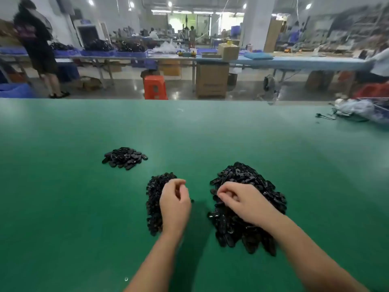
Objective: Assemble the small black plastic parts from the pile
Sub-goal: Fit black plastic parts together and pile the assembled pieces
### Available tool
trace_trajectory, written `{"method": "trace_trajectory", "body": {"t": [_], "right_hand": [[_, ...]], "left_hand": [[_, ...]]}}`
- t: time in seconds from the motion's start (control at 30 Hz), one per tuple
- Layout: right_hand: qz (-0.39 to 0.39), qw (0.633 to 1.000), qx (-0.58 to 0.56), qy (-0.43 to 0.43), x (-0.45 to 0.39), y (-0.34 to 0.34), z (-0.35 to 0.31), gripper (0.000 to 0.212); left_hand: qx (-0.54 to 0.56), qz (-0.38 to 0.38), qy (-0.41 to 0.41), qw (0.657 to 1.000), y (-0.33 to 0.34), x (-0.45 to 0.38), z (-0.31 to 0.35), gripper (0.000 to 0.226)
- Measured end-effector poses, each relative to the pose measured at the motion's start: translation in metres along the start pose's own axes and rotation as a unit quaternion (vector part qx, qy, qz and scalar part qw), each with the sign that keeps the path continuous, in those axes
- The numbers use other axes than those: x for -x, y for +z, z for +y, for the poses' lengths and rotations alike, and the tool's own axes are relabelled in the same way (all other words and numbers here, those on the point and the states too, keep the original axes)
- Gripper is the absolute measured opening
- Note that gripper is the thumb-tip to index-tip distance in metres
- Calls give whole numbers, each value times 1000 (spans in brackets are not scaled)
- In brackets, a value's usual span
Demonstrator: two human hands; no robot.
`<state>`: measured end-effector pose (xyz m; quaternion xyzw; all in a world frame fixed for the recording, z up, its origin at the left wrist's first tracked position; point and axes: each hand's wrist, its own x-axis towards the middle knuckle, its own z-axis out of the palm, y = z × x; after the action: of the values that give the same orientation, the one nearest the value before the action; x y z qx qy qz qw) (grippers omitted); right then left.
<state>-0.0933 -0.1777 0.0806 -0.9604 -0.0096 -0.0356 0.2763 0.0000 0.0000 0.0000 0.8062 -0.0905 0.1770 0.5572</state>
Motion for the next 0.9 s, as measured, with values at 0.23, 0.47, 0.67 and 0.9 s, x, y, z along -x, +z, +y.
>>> {"method": "trace_trajectory", "body": {"t": [0.23, 0.47, 0.67, 0.9], "right_hand": [[-175, 967, 186, 23, -62, 37, 38, 37], [-195, 951, 239, -22, -66, 69, 66, 42], [-122, 968, 217, -40, -79, 80, 68, 30], [-9, 991, -28, 129, -97, 86, 49, 5]], "left_hand": [[-329, -76, 155, 929, 15, -24, -72, 26], [-348, -55, 218, 910, 26, -28, -92, 33], [-315, -90, 167, 930, 31, -35, -93, 15], [-69, -20, -65, 995, 41, -66, -60, 15]]}}
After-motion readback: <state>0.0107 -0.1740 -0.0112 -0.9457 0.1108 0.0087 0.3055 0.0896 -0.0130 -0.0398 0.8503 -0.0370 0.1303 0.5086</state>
